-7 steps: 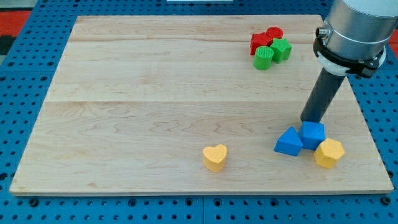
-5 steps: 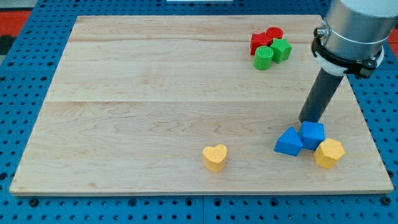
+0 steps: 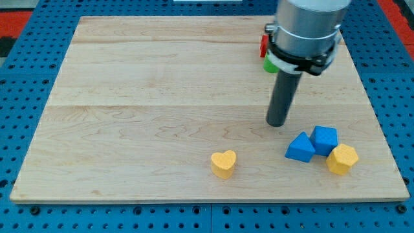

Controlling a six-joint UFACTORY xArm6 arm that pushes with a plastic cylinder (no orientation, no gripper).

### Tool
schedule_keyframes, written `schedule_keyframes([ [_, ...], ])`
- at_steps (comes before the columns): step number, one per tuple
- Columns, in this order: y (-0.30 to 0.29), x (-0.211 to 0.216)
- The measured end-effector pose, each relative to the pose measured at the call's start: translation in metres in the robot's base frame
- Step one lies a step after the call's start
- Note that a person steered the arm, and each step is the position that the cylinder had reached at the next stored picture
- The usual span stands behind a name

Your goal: Move your arm towards the bottom center

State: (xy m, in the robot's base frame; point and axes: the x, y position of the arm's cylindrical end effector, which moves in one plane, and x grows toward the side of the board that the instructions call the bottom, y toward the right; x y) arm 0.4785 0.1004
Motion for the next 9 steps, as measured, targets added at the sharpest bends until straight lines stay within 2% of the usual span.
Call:
schedule_keyframes([
  [3,-0.097,-0.031],
  [5,-0.105,-0.029],
  [9,-0.139,0.049],
])
